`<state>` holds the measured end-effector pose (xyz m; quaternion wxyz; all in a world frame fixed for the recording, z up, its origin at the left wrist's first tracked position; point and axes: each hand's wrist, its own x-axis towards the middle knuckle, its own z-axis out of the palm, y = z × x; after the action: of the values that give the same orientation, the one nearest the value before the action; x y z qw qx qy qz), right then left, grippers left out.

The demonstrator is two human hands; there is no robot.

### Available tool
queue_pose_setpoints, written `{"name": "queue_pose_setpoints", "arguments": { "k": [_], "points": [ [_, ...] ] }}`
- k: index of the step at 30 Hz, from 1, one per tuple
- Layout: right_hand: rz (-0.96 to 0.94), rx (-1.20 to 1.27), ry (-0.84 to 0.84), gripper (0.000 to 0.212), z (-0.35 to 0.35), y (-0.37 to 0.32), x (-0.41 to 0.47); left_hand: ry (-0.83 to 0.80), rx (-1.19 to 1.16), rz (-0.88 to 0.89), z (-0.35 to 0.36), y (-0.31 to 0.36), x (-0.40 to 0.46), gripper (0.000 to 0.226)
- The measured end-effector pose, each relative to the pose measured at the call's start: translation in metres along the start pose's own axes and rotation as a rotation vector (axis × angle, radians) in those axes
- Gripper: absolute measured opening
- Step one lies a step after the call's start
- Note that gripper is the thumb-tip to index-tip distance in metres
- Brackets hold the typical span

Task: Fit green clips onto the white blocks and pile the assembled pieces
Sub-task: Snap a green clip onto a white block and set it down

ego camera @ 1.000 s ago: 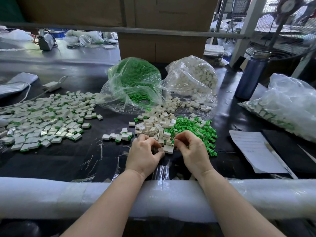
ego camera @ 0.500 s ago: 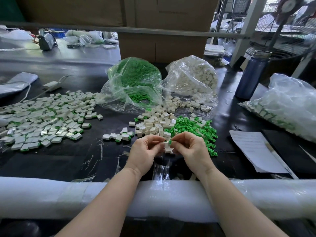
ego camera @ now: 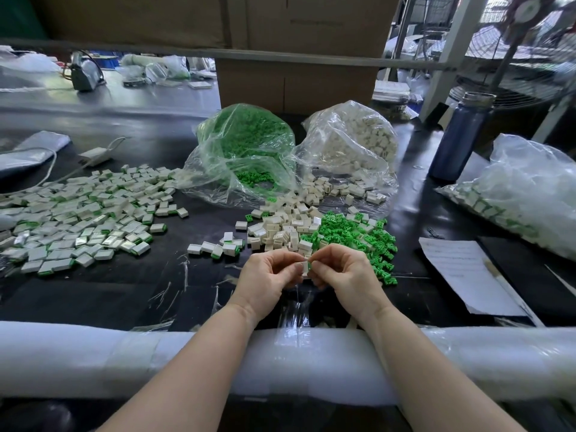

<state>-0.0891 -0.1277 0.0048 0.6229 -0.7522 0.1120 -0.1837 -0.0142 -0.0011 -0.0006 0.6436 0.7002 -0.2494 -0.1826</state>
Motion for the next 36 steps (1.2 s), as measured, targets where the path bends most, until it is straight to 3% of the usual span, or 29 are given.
{"name": "queue_pose_setpoints", "arguments": {
  "k": [23, 30, 36],
  "points": [
    [0.001, -0.122, -0.102, 0.026, -0.0032, 0.0071, 0.0019, -0.115, 0.162, -0.001, -0.0002, 0.0017, -0.0022, 0.013],
    [0.034, 0.029, -0.023, 0.015, -0.0020, 0.0048, 0.0035, -0.037, 0.165, 0.066, 0.0024, 0.0005, -0.0017, 0.011],
    [0.074, 0.062, 0.029, 0.009, -0.0031, 0.0051, 0.0040, -0.035, 0.288, 0.154, 0.0046, -0.0012, -0.0036, 0.029]
  ]
}}
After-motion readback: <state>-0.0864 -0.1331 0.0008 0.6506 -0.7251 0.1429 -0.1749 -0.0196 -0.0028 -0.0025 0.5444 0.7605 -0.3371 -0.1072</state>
